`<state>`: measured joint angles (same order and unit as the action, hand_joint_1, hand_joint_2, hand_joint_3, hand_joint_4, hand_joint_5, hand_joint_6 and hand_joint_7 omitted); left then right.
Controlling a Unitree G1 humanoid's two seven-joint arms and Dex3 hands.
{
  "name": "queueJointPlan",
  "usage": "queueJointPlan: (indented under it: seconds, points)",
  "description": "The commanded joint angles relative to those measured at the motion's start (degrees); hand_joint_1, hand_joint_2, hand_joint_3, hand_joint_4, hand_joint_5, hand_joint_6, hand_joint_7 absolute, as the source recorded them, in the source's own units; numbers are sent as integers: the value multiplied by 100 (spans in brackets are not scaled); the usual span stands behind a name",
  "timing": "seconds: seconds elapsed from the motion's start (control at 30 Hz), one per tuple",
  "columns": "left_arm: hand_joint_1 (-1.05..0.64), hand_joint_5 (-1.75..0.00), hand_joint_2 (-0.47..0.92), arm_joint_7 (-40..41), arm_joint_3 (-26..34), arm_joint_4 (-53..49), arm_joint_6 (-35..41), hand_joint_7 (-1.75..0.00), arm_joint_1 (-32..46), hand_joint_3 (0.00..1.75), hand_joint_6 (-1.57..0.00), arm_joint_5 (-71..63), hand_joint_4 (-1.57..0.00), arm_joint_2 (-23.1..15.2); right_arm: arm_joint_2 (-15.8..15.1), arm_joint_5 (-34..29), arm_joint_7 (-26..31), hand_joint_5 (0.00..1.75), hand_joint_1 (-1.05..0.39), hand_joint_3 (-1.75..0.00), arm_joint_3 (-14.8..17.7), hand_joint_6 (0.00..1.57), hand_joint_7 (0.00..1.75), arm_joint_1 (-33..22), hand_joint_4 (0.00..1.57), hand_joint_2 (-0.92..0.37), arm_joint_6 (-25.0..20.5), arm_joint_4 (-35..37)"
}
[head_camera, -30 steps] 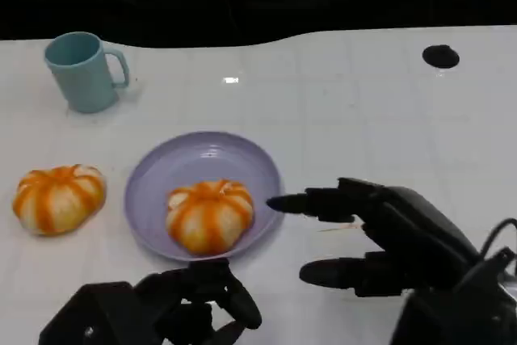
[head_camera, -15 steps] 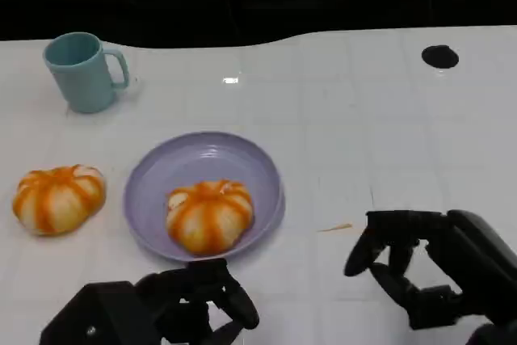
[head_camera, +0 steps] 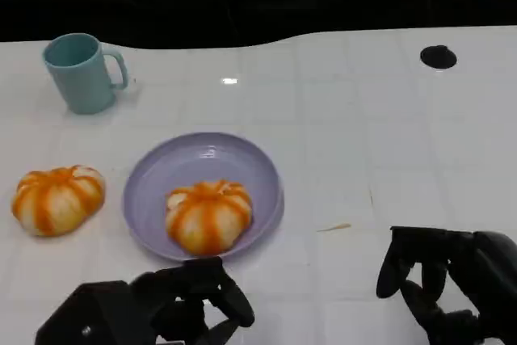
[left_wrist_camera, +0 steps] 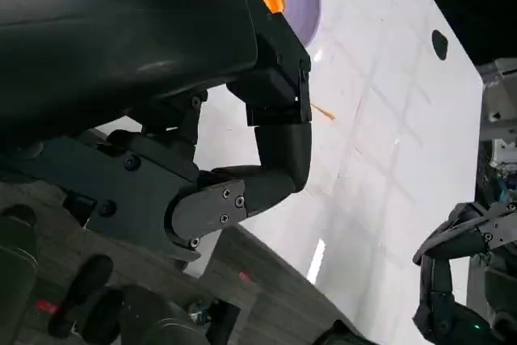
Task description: Grasp the bread from the table and place it into the plate.
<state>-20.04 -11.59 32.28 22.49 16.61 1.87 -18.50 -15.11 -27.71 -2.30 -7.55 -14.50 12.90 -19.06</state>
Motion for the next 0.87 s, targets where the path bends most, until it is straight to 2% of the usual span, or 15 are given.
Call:
queueJointPlan:
  seconds: [0.03, 0.2, 0.57, 0.87]
  points:
    - [-36, -175, 84, -75, 72, -35, -146, -143, 48, 68, -60, 5, -63, -111, -29, -165, 352, 173, -2, -138, 97, 82, 141, -42, 85, -26, 167, 282]
    - [-35, -175, 84, -75, 89, -43, -211, -144, 102, 67, -59, 12, -63, -109, -96, -306, 594, 172, -2, -132, 97, 83, 140, 36, 87, -27, 362, 586]
    - [-33, -175, 84, -96, 162, -81, -246, -142, 174, 66, -60, 120, -64, -101, -70, -503, 663, 175, -4, -117, 16, 85, 134, 40, 87, -33, 299, 663]
    - [-34, -175, 86, -139, 167, -178, -517, -142, 214, 63, -60, 60, -63, -158, -57, -616, 737, 175, -3, -112, -14, 87, 133, 48, 88, -33, 329, 704]
